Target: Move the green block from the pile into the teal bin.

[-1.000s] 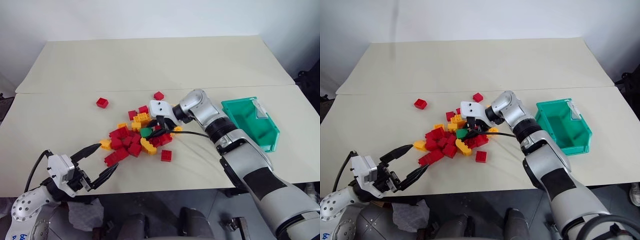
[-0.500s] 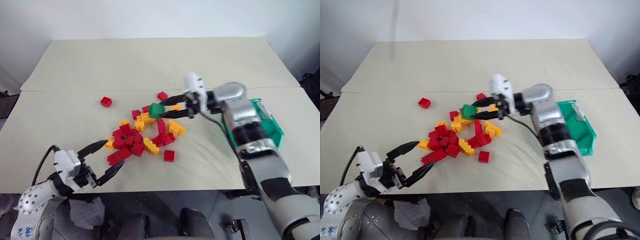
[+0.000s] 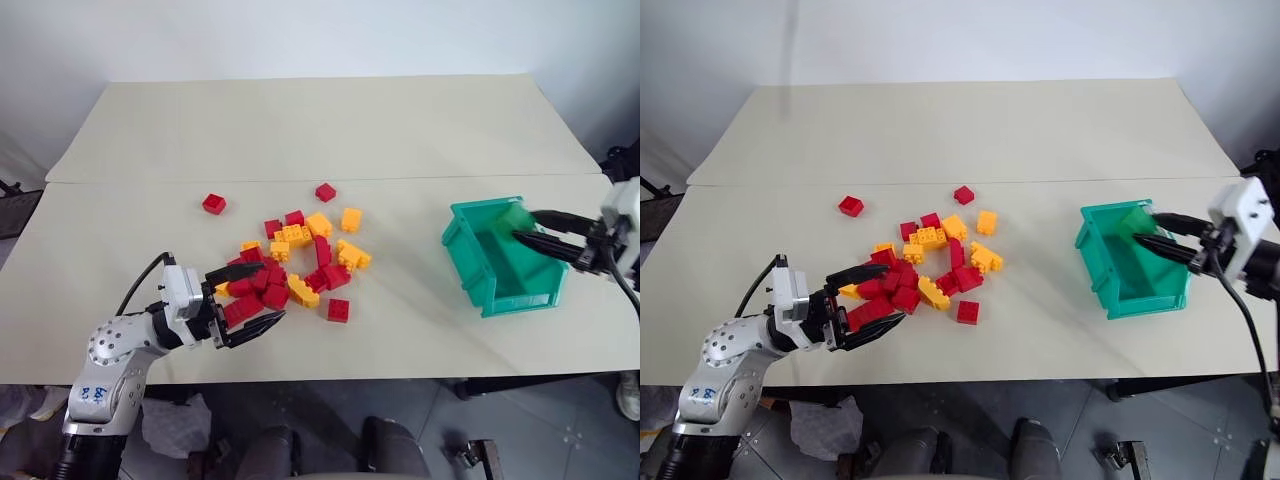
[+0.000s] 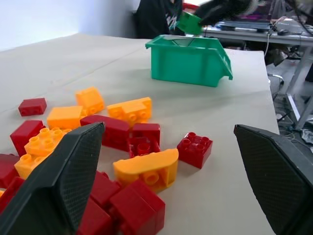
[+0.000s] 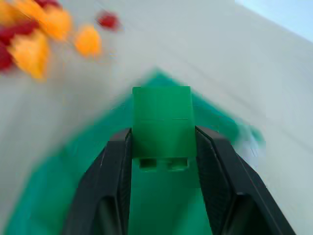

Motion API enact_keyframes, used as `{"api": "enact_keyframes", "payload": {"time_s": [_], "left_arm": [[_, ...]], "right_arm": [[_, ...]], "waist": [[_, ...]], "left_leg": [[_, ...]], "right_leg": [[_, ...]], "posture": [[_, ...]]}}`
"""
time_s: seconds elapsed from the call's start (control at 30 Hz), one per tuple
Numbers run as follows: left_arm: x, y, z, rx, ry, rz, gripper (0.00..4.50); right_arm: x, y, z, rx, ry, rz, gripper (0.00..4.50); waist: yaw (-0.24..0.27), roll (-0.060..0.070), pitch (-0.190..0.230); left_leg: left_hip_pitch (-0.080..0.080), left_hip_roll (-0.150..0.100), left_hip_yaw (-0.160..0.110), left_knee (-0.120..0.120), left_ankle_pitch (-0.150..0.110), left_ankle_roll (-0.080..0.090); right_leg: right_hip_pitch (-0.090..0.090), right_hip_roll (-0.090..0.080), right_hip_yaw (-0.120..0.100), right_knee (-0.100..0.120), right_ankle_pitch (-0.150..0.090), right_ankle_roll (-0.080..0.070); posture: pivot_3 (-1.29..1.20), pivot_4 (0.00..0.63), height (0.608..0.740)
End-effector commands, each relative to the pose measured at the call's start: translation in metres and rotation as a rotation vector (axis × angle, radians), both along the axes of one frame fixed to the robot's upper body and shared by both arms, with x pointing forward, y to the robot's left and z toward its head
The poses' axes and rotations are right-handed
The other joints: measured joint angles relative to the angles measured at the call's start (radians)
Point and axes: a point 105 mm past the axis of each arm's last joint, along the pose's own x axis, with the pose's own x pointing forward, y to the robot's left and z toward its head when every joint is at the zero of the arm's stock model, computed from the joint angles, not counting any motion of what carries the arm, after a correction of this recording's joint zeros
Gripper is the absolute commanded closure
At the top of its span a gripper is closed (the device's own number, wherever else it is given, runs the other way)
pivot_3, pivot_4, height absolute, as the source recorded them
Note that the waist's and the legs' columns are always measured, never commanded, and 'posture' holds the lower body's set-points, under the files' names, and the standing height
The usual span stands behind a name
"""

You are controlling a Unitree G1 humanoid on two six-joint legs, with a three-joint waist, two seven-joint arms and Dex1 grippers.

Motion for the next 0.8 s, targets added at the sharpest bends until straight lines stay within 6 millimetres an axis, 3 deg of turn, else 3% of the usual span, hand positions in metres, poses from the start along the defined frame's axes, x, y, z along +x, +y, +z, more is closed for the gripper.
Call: {"api": "enact_keyframes", "payload": {"time_s": [0.03, 0.07, 0.2, 0.37, 0.47, 0.63, 0.73, 0.8], "left_arm": [[0.001, -0.002, 0.005, 0.005, -0.033, -0.019, 0.00], [0.002, -0.002, 0.005, 0.004, -0.035, -0.020, 0.00], [0.003, -0.003, 0.006, 0.003, -0.040, -0.021, 0.00], [0.007, 0.008, 0.007, 0.038, -0.059, 0.036, 0.00], [0.011, 0.020, 0.009, 0.064, -0.077, 0.105, 0.00], [0.011, 0.049, 0.000, 0.140, -0.041, 0.211, 0.00], [0.004, 0.071, -0.015, 0.221, -0.032, 0.282, 0.00], [0.000, 0.076, -0.021, 0.241, -0.031, 0.300, 0.00]], "right_arm": [[0.001, -0.012, 0.005, -0.016, -0.018, -0.087, 3.04], [0.002, -0.016, 0.001, -0.007, 0.004, -0.118, 3.04], [0.002, -0.012, 0.000, 0.013, 0.022, -0.105, 1.69], [-0.002, -0.008, 0.020, -0.013, -0.054, -0.038, 0.05], [-0.006, 0.008, 0.031, -0.014, -0.092, 0.065, 0.05], [-0.015, 0.065, 0.035, 0.027, -0.155, 0.316, 0.05], [-0.042, 0.121, -0.007, -0.050, -0.090, 0.597, 0.05], [-0.048, 0.135, -0.018, -0.033, -0.094, 0.651, 0.05]], "waist": [[0.000, 0.000, 0.000], [0.001, 0.000, 0.000], [0.005, 0.000, 0.000], [0.011, 0.000, 0.000], [0.011, 0.000, 0.000], [0.005, 0.000, 0.000], [0.005, -0.001, -0.001], [0.006, -0.001, 0.000]], "left_leg": [[0.001, 0.000, 0.002, 0.000, 0.000, 0.000], [0.001, 0.000, 0.002, 0.000, 0.001, 0.001], [0.002, 0.004, 0.003, 0.000, 0.001, 0.002], [0.001, 0.004, 0.003, 0.000, 0.001, 0.002], [0.001, 0.004, 0.003, 0.000, 0.001, 0.002], [0.002, 0.005, 0.003, 0.000, 0.001, 0.002], [0.002, 0.006, 0.002, 0.000, 0.000, 0.001], [0.004, 0.006, 0.001, -0.001, -0.001, 0.000]], "right_leg": [[0.000, 0.000, 0.001, 0.000, 0.000, 0.000], [0.000, 0.000, 0.003, 0.000, 0.000, 0.000], [0.000, -0.001, 0.004, 0.000, 0.000, -0.001], [0.000, -0.001, 0.004, -0.001, 0.000, -0.001], [0.000, -0.001, 0.004, -0.001, 0.000, 0.000], [0.000, 0.000, 0.004, -0.001, 0.000, 0.000], [0.000, 0.000, 0.003, -0.001, 0.001, -0.001], [0.001, 0.002, 0.003, 0.000, 0.001, -0.001]], "posture": [[0.00, 0.150, 0.740], [0.00, 0.150, 0.740], [0.00, 0.150, 0.740], [0.00, 0.150, 0.740], [0.00, 0.150, 0.740], [0.00, 0.150, 0.740], [0.00, 0.150, 0.740], [0.00, 0.150, 0.740]]}}
